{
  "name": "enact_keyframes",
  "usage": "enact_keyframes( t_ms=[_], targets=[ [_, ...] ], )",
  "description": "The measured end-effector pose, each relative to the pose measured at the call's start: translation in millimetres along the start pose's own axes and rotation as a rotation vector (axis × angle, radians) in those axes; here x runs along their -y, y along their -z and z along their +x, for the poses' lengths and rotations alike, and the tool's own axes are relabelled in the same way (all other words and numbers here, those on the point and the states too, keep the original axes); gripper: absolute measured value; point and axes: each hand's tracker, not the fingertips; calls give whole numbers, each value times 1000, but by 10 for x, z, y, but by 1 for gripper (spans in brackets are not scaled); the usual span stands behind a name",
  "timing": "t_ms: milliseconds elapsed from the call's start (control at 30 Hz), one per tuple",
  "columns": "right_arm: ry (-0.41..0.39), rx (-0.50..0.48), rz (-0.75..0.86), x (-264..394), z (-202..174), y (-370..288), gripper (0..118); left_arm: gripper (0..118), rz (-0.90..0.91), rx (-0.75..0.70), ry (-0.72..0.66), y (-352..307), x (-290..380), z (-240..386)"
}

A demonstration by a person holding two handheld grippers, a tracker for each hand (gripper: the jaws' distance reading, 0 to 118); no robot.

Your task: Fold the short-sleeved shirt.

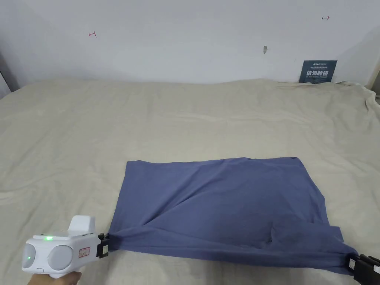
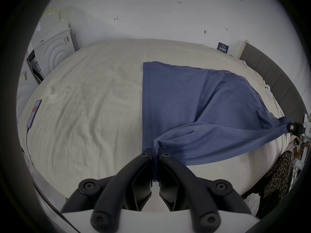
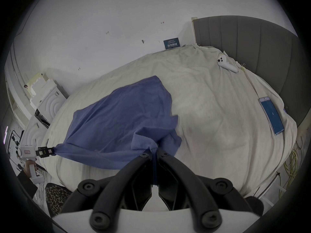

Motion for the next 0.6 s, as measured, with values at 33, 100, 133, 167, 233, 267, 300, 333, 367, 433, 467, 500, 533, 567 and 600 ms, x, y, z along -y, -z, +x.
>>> enact_keyframes(
  t_ms=[33,100,133,167,233,267,300,333,367,433,467,500,533,567,600],
  targets=[
    [4,1,-15,48,11,-9,2,4,-7,-1,-6,2,50,-12],
    [15,4,-25,135,35,-22,2,4,-17,-5,-9,-5,150,-26],
    [20,7,-35,187,48,-18,2,4,-23,-5,-10,3,194,-36],
    [24,11,-44,230,59,-9,2,4,-31,-5,-11,16,234,-48],
    [34,26,-71,291,78,29,2,4,-44,-7,-11,24,320,-41],
    [33,33,-81,330,76,57,2,4,-49,-8,-13,44,347,-44],
    [30,46,-102,356,81,97,2,4,-54,-10,-13,69,374,-49],
    [28,72,-131,381,87,151,2,4,-62,-10,-14,92,410,-52],
    [29,86,-152,404,92,202,2,4,-71,-13,-16,117,436,-51],
    [24,103,-173,466,81,285,2,4,-76,-16,-20,147,470,-47],
    [26,113,-183,489,87,323,2,4,-75,-18,-23,136,490,-36],
    [26,117,-189,510,93,355,2,4,-70,-20,-27,125,500,-32],
    [24,132,-203,539,99,386,2,5,-66,-21,-29,115,502,-32],
    [25,140,-216,558,100,411,2,5,-62,-20,-30,106,508,-35],
    [19,145,-226,572,99,432,2,5,-61,-20,-30,85,519,-29]
  ],
)
